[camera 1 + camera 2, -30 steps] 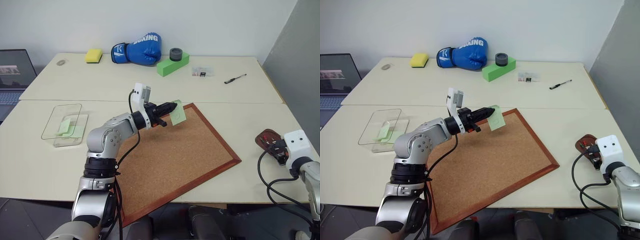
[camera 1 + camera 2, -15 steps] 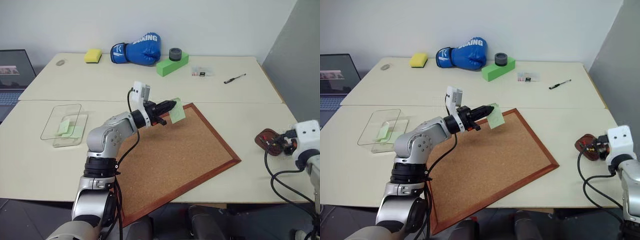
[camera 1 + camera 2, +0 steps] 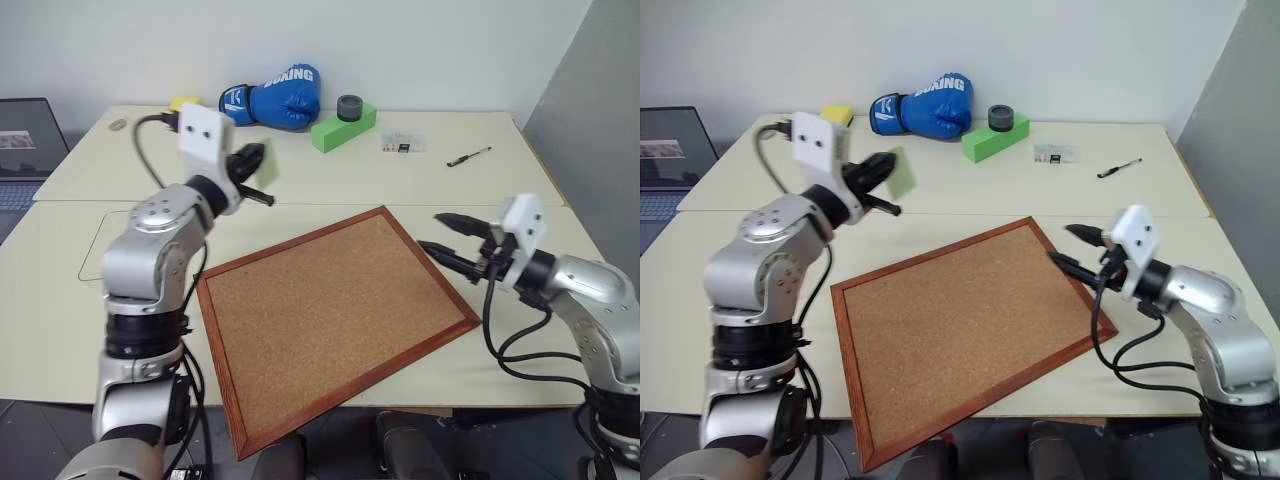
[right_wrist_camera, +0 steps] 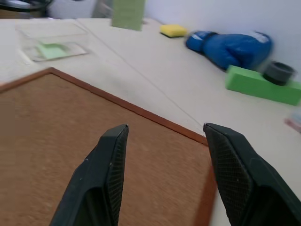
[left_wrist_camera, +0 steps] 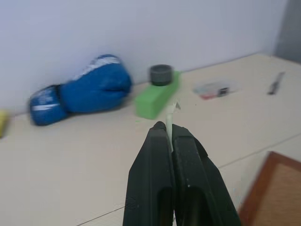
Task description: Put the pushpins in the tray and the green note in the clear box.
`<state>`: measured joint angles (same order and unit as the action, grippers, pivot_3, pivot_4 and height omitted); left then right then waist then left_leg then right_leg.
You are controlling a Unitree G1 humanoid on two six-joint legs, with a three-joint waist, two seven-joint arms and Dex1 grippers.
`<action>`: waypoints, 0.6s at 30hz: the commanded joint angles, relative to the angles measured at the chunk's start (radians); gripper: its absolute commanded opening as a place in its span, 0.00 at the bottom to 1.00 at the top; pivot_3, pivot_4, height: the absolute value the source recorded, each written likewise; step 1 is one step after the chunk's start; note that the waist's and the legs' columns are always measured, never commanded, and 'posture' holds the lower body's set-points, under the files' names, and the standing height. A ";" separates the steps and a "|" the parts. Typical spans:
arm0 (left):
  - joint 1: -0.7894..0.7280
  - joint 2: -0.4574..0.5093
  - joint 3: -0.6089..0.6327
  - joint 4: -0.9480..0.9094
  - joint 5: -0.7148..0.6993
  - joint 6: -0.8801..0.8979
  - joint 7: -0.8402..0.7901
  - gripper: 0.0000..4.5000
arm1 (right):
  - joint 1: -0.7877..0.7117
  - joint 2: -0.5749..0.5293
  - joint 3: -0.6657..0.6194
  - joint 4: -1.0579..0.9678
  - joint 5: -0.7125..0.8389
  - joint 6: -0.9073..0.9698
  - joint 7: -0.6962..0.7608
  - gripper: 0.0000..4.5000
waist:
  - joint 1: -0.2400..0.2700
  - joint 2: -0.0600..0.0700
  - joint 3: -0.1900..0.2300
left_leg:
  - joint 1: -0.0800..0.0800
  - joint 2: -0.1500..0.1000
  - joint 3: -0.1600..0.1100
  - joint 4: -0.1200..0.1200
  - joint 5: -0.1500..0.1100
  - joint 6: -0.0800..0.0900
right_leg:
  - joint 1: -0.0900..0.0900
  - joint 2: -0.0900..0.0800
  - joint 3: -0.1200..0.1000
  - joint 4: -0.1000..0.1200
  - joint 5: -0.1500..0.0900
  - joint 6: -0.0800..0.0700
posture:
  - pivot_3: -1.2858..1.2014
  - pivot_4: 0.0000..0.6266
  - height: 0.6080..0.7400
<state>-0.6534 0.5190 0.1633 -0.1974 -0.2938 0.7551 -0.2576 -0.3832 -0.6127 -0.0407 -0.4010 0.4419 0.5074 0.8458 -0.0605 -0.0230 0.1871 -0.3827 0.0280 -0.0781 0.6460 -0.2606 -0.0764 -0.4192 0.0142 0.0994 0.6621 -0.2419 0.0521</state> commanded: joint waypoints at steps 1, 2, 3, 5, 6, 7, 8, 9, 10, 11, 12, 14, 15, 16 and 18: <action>0.084 0.065 0.071 -0.085 0.064 0.031 0.057 0.00 | -0.102 0.051 0.089 0.076 0.005 -0.053 0.067 0.60 | -0.003 0.000 0.000 | 0.000 0.000 0.000 0.000 0.000 0.000 | 0.000 0.000 0.000 0.000 0.000 0.000 | 0.52 0.24 1.00; 0.103 0.078 0.082 -0.091 0.078 0.029 0.068 0.00 | -0.122 0.064 0.106 0.099 -0.002 -0.066 0.077 0.60 | -0.002 0.000 0.000 | 0.000 0.000 0.000 0.000 0.000 0.000 | 0.000 0.000 0.000 0.001 0.000 0.000 | 0.52 0.24 1.00; 0.127 0.092 0.102 -0.092 0.094 0.028 0.082 0.00 | -0.147 0.081 0.129 0.127 -0.011 -0.083 0.090 0.60 | -0.002 -0.001 0.000 | 0.000 0.000 0.000 0.000 0.000 0.000 | 0.000 0.000 0.000 0.001 0.000 0.000 | 0.52 0.24 1.00; 0.176 0.122 0.138 -0.090 0.128 0.015 0.105 0.00 | -0.192 0.116 0.170 0.180 -0.029 -0.116 0.110 0.60 | 0.001 -0.001 0.001 | 0.000 0.000 -0.001 0.000 0.000 0.000 | 0.000 0.000 -0.001 0.001 0.000 0.000 | 0.52 0.24 1.00; 0.199 0.136 0.149 -0.086 0.146 0.004 0.110 0.00 | -0.209 0.130 0.186 0.204 -0.037 -0.132 0.118 0.60 | 0.001 -0.001 0.001 | 0.000 0.000 -0.001 0.000 0.000 0.000 | 0.000 0.000 -0.001 0.001 0.000 0.000 | 0.52 0.24 1.00; 0.215 0.137 0.171 -0.079 0.148 0.005 0.119 0.00 | -0.224 0.144 0.200 0.227 -0.048 -0.148 0.126 0.60 | 0.001 -0.001 0.001 | 0.000 0.000 -0.001 0.000 0.000 0.000 | 0.000 0.000 -0.001 0.001 0.000 0.000 | 0.52 0.24 1.00; 0.243 0.150 0.183 -0.064 0.165 -0.018 0.122 0.00 | -0.239 0.158 0.218 0.249 -0.059 -0.164 0.134 0.60 | 0.003 -0.001 0.001 | 0.000 0.000 -0.001 0.000 0.000 0.000 | 0.000 0.000 -0.001 0.000 0.000 0.000 | 0.52 0.24 1.00; 0.261 0.157 0.192 -0.053 0.176 -0.035 0.123 0.00 | -0.248 0.168 0.230 0.264 -0.068 -0.176 0.140 0.60 | 0.003 -0.001 0.001 | 0.000 0.000 -0.001 0.000 0.000 0.000 | 0.000 0.000 -0.001 0.000 0.000 0.000 | 0.52 0.24 1.00; 0.274 0.161 0.199 -0.036 0.186 -0.053 0.125 0.00 | -0.258 0.179 0.242 0.277 -0.076 -0.186 0.145 0.60 | 0.007 -0.001 0.001 | -0.001 0.001 -0.001 0.000 0.000 0.000 | -0.001 0.000 -0.001 0.000 0.000 0.000 | 0.52 0.24 1.00; 0.279 0.164 0.201 -0.022 0.193 -0.068 0.126 0.00 | -0.265 0.186 0.250 0.287 -0.081 -0.193 0.149 0.60 | 0.010 -0.001 0.001 | -0.001 0.001 -0.001 0.000 0.000 0.000 | -0.001 0.000 -0.002 0.000 0.000 0.000 | 0.52 0.24 1.00; 0.282 0.168 0.199 0.004 0.204 -0.090 0.128 0.00 | -0.271 0.195 0.259 0.296 -0.089 -0.201 0.151 0.60 | 0.010 -0.001 0.001 | -0.001 0.000 -0.001 0.000 0.000 0.000 | -0.001 -0.001 -0.002 0.000 0.000 0.000 | 0.52 0.24 1.00; 0.283 0.168 0.196 0.045 0.217 -0.123 0.129 0.00 | -0.280 0.209 0.270 0.306 -0.099 -0.212 0.150 0.60 | 0.013 -0.001 0.000 | -0.002 0.000 -0.001 0.000 0.000 0.000 | -0.001 -0.001 -0.003 0.000 0.000 0.000 | 0.52 0.24 1.00; 0.283 0.167 0.194 0.070 0.224 -0.142 0.131 0.00 | -0.284 0.219 0.275 0.306 -0.105 -0.216 0.144 0.60 | 0.013 -0.001 0.000 | -0.002 0.000 -0.001 0.000 0.000 0.000 | -0.001 -0.001 -0.003 0.000 0.000 -0.001 | 0.52 0.24 1.00; 0.281 0.166 0.192 0.093 0.234 -0.159 0.137 0.00 | -0.287 0.227 0.278 0.308 -0.109 -0.220 0.139 0.60 | 0.013 -0.001 0.000 | -0.001 0.000 -0.001 0.000 0.000 0.000 | -0.001 -0.001 -0.003 0.000 0.000 -0.001 | 0.52 0.24 1.00; 0.277 0.155 0.201 0.132 0.238 -0.184 0.149 0.00 | -0.288 0.240 0.281 0.304 -0.115 -0.220 0.134 0.60 | 0.011 -0.001 0.000 | -0.001 0.000 -0.001 0.000 0.000 0.000 | -0.001 -0.001 -0.003 0.001 0.000 -0.001 | 0.52 0.24 1.00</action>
<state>-0.3634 0.6691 0.3389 -0.0810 -0.0773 0.6175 -0.1298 -0.6462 -0.3815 0.2415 -0.0751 0.3318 0.3087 0.9815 -0.0492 -0.0244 0.1875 -0.3836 0.0286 -0.0793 0.6459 -0.2606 -0.0765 -0.4201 0.0134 0.0967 0.6630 -0.2417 0.0514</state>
